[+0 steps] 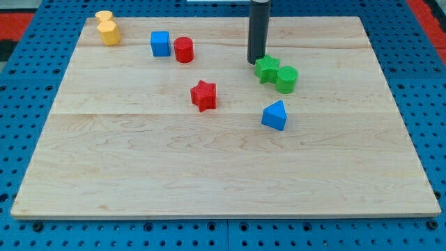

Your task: Push the green star and green circle towards the center right

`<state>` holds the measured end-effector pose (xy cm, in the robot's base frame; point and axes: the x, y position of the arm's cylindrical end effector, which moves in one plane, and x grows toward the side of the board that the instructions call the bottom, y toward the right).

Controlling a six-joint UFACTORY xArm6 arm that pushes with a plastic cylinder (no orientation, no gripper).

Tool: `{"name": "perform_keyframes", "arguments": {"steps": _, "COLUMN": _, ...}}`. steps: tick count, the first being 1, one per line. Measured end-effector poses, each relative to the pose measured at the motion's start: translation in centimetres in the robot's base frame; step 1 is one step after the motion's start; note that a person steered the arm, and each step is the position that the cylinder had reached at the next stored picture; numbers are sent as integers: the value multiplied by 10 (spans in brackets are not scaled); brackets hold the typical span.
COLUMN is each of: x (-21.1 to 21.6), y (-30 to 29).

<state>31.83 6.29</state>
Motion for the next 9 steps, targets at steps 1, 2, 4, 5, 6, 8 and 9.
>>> {"name": "perform_keyframes", "arguments": {"steps": 1, "x": 7, "y": 12}}
{"name": "perform_keyframes", "arguments": {"steps": 2, "x": 10, "y": 18}}
{"name": "perform_keyframes", "arguments": {"steps": 4, "x": 31, "y": -27}}
{"name": "perform_keyframes", "arguments": {"steps": 5, "x": 47, "y": -33}}
{"name": "perform_keyframes", "arguments": {"steps": 6, "x": 54, "y": -22}}
{"name": "perform_keyframes", "arguments": {"steps": 8, "x": 54, "y": 14}}
{"name": "perform_keyframes", "arguments": {"steps": 9, "x": 54, "y": 37}}
